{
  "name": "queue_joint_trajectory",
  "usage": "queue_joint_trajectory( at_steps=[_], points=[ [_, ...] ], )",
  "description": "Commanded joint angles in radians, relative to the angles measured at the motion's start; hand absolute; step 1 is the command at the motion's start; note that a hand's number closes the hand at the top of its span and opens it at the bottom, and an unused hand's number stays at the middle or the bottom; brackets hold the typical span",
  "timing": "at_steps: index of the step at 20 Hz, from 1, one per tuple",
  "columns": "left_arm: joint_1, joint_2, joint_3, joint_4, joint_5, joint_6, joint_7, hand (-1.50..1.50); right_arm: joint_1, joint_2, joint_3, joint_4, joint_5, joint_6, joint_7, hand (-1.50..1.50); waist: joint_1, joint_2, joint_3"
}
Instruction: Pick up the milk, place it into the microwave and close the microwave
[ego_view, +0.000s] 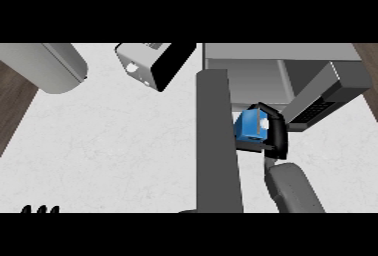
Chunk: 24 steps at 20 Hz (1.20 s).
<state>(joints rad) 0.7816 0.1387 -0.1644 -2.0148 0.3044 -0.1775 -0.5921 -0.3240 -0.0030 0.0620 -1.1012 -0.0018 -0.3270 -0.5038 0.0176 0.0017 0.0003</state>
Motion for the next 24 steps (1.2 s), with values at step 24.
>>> queue_joint_trajectory(
  at_steps=[24],
  points=[
    [-0.076, 0.014, 0.023, 0.084, 0.002, -0.054, -0.010, -1.50, -0.568, -0.180, -0.218, 0.911, 0.044, -0.186, -0.231, 1.50, 0.083, 0.042, 0.004]
  ],
)
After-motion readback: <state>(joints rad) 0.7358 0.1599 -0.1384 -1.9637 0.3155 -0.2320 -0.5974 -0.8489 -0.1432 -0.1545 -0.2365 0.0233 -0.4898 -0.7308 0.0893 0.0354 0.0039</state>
